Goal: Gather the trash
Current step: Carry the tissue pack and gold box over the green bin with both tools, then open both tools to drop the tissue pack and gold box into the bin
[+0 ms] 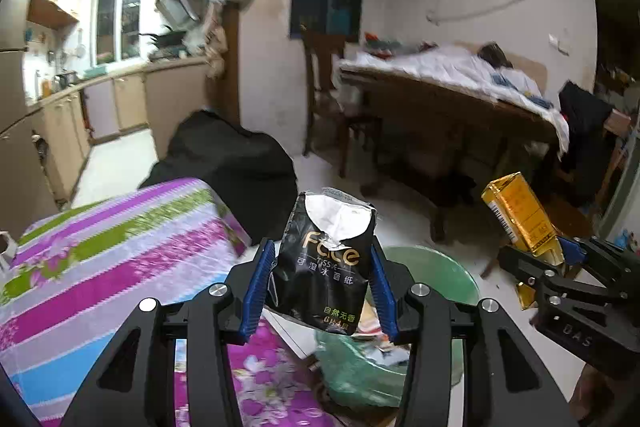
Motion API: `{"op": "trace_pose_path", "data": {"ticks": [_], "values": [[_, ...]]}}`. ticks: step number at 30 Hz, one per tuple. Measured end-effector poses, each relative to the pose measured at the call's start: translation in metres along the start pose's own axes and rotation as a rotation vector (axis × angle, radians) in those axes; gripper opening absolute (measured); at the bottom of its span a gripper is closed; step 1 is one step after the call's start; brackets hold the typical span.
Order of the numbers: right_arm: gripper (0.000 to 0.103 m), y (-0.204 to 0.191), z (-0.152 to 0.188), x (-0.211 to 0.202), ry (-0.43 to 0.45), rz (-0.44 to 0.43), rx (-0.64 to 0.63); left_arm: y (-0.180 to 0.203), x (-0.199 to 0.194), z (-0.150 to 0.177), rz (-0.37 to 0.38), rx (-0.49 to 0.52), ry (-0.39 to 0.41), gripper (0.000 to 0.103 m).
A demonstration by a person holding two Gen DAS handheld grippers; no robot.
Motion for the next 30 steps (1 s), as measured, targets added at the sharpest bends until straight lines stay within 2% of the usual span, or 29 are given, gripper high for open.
{"op": "trace_pose_path", "data": {"ticks": [3, 10, 15, 20, 30], "values": [[0.046, 0.017, 0.007, 0.015, -0.075, 0.003, 0.029, 0.013, 0.032, 0.002, 0.031, 0.016, -0.063, 0.047], [0.046, 0.048, 0.029, 0.056, -0.261, -0.027, 0.104, 0.000, 0.091, 0.026, 0.093, 0.013, -0.239, 0.047], [0.046, 0.055, 0.037, 0.073, -0.312, -0.038, 0.121, -0.003, 0.117, 0.044, 0.117, 0.020, -0.313, 0.047], [0.046, 0.053, 0.039, 0.080, -0.327, -0.042, 0.115, 0.004, 0.134, 0.055, 0.111, 0.040, -0.334, 0.047], [0.046, 0.064, 0.034, 0.089, -0.319, -0.033, 0.103, 0.011, 0.138, 0.060, 0.101, 0.059, -0.331, 0.047]]}}
Point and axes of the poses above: each gripper's, at about its wrist camera, not at the fingertips, and x roughly the way its jaws point, y to its right, z to its underside, the point moved 1 cm from there along x, roughly the way its jaws point, and after that the axes turned 8 degrees about y, right-handed, at the moved point
